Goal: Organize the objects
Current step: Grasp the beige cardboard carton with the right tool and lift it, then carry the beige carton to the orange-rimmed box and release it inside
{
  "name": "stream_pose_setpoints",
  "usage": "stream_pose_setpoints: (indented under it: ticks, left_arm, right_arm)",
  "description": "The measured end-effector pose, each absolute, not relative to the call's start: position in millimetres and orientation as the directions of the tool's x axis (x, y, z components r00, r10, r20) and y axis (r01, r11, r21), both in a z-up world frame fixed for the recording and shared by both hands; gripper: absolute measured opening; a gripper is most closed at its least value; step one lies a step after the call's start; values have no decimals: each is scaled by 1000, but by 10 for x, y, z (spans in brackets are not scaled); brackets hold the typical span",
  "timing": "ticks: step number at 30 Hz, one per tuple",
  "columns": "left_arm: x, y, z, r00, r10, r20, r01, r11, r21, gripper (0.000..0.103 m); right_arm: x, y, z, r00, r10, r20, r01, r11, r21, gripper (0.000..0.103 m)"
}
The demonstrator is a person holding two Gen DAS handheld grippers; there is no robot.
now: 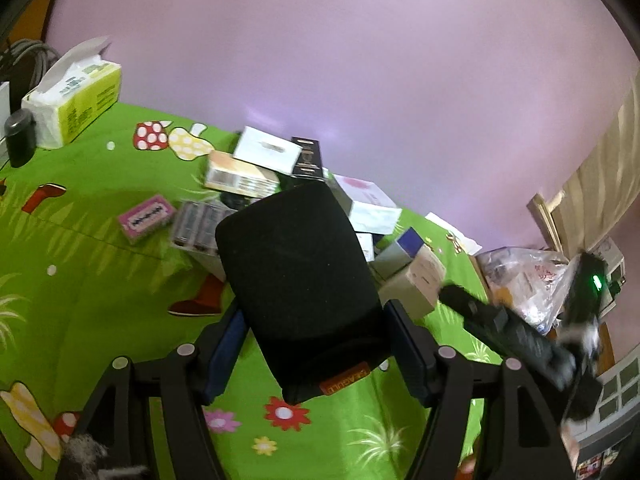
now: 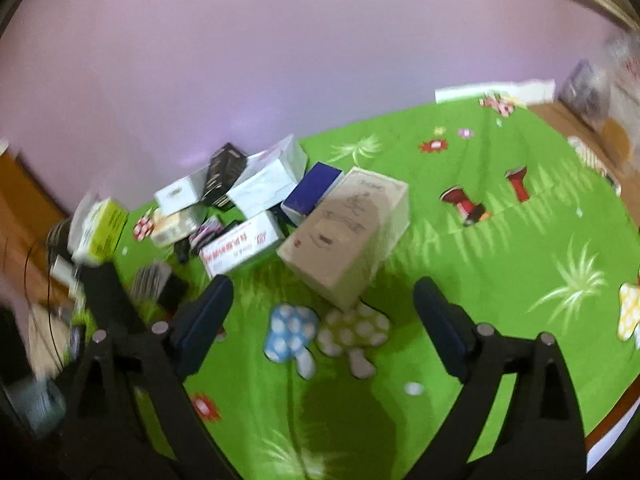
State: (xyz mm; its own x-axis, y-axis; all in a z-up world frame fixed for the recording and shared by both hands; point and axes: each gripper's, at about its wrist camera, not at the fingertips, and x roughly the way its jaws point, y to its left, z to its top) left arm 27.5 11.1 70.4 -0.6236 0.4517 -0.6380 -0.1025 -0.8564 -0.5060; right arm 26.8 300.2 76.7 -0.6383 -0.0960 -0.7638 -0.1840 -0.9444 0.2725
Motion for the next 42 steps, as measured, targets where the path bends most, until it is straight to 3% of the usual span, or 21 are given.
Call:
stream_pose_setpoints:
  ticks: [9,10,11,12,17,21,29,35,42]
  left_arm:
    - [237,-153,682,-622,480,-619,-115,-838,-534,69]
    - [234,-172,675,-618,484,-620,-120,-837,-534,69]
    - [231,-182,667,-611,488,-623,-122,-836,-535,69]
    - [230,-188,663,-608,491,-624,-124,-835,-536,69]
    - [279,-121,660,-595,509,-623,-151,-831,-535,69]
    - [381,142,750,-570,546,-614,-234,-824,-516,69]
    - [891,1347,1027,-386,738,-554,-542,-667,-511,69]
    - [1540,2512,1026,-178,817,-548,-723,-487,-490,69]
    - [2314,3798,611,49,785,-617,-826,-315,-467,69]
  right_arm:
    - [-315,2843,507,-467,108,-878,-394,-914,97,92]
    - [-324,2863,475,-467,113,-877,-393,-915,91,89]
    - [-323,2853,450,-466,123,-876,-388,-918,78,69]
    - [-292,2855,423,-462,121,-879,-376,-924,70,66]
    - [57,2941,533,-531,126,-838,-323,-944,62,57]
    - [683,3143,787,-606,155,-780,-301,-952,44,56]
    - [2309,4179,1059,-584,390,-712,-436,-890,-130,56]
    - [3420,5102,678,-418,537,-732,-590,-774,-231,56]
    - [4232,5794,56,-304,515,-802,-631,-739,-235,56]
